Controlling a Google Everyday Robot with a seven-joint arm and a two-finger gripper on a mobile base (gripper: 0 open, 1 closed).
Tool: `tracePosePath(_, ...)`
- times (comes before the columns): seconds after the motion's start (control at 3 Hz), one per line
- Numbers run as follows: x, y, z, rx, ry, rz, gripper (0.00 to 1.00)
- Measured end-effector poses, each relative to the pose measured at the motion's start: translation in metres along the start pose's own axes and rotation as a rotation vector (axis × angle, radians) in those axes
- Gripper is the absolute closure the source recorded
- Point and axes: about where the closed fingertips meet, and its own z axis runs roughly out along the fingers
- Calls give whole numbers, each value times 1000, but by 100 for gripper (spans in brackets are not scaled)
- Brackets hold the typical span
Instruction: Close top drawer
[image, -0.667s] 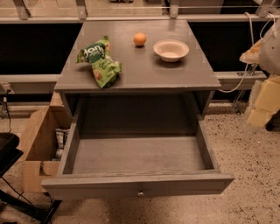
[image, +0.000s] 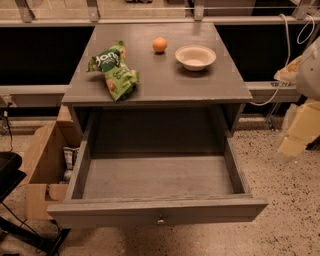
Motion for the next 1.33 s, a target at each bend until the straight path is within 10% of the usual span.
tracePosePath(1.33,62,140,172,-124,-78,74,94)
